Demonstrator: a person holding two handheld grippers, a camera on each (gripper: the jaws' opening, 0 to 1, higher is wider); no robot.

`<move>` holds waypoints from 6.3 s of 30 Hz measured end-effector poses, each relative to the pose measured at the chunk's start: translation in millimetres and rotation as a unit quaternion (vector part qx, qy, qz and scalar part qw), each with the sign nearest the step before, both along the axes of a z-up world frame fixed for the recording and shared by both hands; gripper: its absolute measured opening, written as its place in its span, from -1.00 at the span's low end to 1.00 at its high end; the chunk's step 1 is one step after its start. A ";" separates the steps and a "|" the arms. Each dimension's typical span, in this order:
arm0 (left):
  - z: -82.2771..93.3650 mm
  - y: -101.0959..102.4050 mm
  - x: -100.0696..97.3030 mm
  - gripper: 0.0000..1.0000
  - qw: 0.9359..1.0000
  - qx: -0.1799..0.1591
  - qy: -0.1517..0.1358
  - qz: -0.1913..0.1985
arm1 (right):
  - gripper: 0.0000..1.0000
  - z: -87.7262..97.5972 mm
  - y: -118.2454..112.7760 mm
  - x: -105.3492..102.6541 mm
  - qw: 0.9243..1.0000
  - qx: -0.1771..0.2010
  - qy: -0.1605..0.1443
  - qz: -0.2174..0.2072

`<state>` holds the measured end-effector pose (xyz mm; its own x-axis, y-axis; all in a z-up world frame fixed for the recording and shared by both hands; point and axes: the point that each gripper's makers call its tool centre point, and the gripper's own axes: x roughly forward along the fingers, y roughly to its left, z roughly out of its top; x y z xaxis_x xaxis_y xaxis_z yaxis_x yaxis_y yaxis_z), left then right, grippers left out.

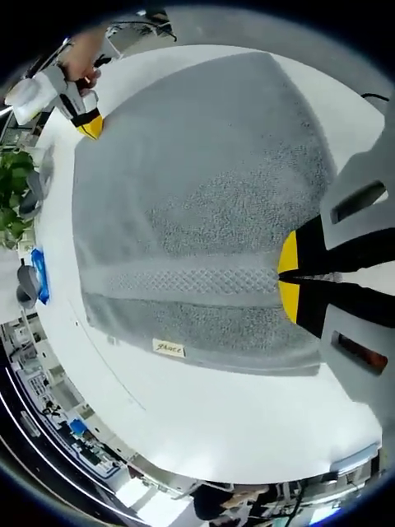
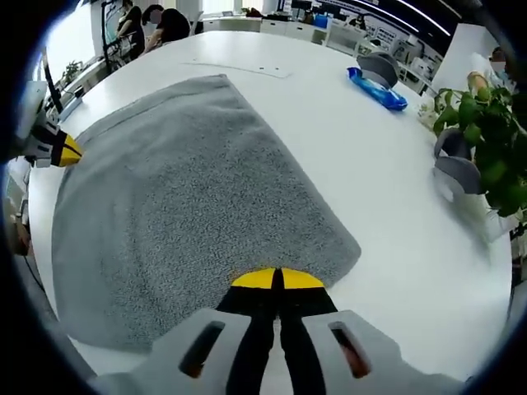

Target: Fold the towel on the table until its edges align and the towel forms a compact rectangular stack.

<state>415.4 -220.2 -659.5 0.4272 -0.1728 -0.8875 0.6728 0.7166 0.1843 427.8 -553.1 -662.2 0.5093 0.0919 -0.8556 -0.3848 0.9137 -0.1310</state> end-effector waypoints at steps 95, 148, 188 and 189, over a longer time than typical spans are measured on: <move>4.9 -37.5 86.4 -0.98 0.996 0.005 -0.017 -0.092 | -1.00 -0.5 45.0 -134.4 0.998 0.054 -0.007 -0.008; 71.5 -38.0 66.0 -0.92 0.986 -0.059 -0.137 -0.079 | -1.00 -1.3 61.8 -148.6 0.986 0.103 0.076 0.106; 5.2 -63.9 -137.3 -0.36 0.984 -0.127 0.016 -0.126 | -0.44 0.5 78.3 -170.9 0.961 0.069 0.053 0.262; 5.2 -63.0 -138.0 -0.36 0.984 -0.125 0.016 -0.124 | -0.46 0.3 77.8 -170.2 0.961 0.066 0.049 0.265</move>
